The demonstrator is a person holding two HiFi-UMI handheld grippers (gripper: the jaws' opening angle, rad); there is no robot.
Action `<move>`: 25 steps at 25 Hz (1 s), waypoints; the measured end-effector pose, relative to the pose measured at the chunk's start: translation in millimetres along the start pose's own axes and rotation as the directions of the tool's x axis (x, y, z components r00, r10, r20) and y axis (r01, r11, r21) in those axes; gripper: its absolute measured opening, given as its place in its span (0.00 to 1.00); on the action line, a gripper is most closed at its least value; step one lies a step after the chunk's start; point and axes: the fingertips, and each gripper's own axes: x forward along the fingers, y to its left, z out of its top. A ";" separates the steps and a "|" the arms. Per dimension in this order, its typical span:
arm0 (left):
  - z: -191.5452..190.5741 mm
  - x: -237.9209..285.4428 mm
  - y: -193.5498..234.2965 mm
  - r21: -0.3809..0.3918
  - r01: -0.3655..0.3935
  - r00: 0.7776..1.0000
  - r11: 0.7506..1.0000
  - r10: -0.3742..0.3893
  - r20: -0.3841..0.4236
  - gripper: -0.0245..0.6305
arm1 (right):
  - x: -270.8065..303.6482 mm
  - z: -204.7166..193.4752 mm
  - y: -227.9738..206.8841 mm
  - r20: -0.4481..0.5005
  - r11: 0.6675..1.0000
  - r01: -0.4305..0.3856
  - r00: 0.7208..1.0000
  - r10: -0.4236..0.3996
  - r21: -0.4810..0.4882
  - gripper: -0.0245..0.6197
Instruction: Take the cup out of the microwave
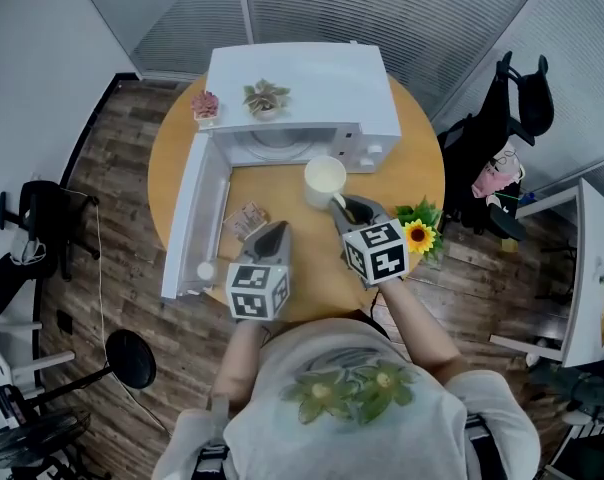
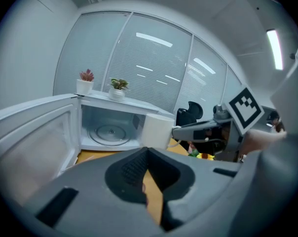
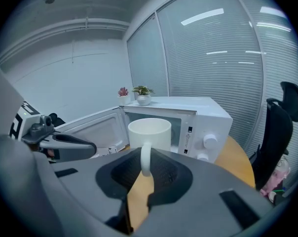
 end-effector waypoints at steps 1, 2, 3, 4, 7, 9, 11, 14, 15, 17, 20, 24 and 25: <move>-0.4 -1.6 -0.1 -0.006 0.002 1.000 1.000 -0.002 0.001 0.04 | -5.5 0.4 1.6 0.006 1.000 -0.006 1.000 0.006 -0.004 0.13; -1.0 -3.1 0.1 -0.013 0.004 1.000 1.000 -0.004 0.001 0.04 | -10.7 0.5 3.3 0.011 1.000 -0.012 1.000 0.012 -0.006 0.13; -1.7 -4.5 0.4 -0.019 0.005 1.000 1.000 -0.005 0.001 0.04 | -15.4 0.1 4.9 0.014 1.000 -0.018 1.000 0.019 -0.007 0.13; -2.3 -5.8 0.7 -0.022 0.005 1.000 1.000 -0.005 0.001 0.04 | -19.6 -0.7 6.5 0.016 1.000 -0.024 1.000 0.024 -0.007 0.13; -4.0 -10.2 1.2 -0.015 0.002 1.000 1.000 -0.002 0.000 0.04 | -30.2 -5.0 11.3 0.022 0.999 -0.035 0.999 0.036 -0.011 0.13; -5.4 -13.4 0.6 -0.005 0.002 1.000 1.000 -0.002 -0.001 0.04 | -36.7 -8.5 14.2 0.026 0.999 -0.037 0.999 0.037 -0.015 0.13; -5.8 -16.5 0.0 0.001 0.000 1.000 1.000 0.000 0.000 0.04 | -42.0 -11.5 16.4 0.027 0.999 -0.038 0.999 0.038 -0.018 0.13; -6.4 -21.0 -2.2 0.005 -0.001 1.000 1.000 0.001 0.004 0.04 | -48.1 -15.0 19.1 0.028 0.999 -0.035 0.999 0.036 -0.024 0.13; -6.8 -22.7 -3.4 0.006 0.000 1.000 1.000 0.000 0.005 0.04 | -50.0 -15.9 19.9 0.029 0.999 -0.033 0.999 0.034 -0.025 0.13; -7.8 -25.9 -6.0 0.010 0.005 1.000 1.000 -0.005 0.006 0.04 | -53.8 -17.2 21.4 0.031 0.999 -0.029 0.999 0.030 -0.025 0.13; -10.7 -29.7 -8.9 0.015 0.012 1.000 1.000 -0.012 0.004 0.04 | -58.5 -19.8 23.3 0.033 1.000 -0.022 0.999 0.022 -0.022 0.13; -14.7 -32.8 -12.1 0.021 0.020 1.000 1.000 -0.020 0.002 0.04 | -63.4 -25.7 23.9 0.035 1.000 -0.009 0.999 0.010 -0.013 0.13; -15.6 -33.3 -13.0 0.022 0.022 1.000 1.000 -0.022 0.002 0.04 | -64.4 -27.8 23.8 0.034 1.000 -0.005 0.999 0.006 -0.012 0.13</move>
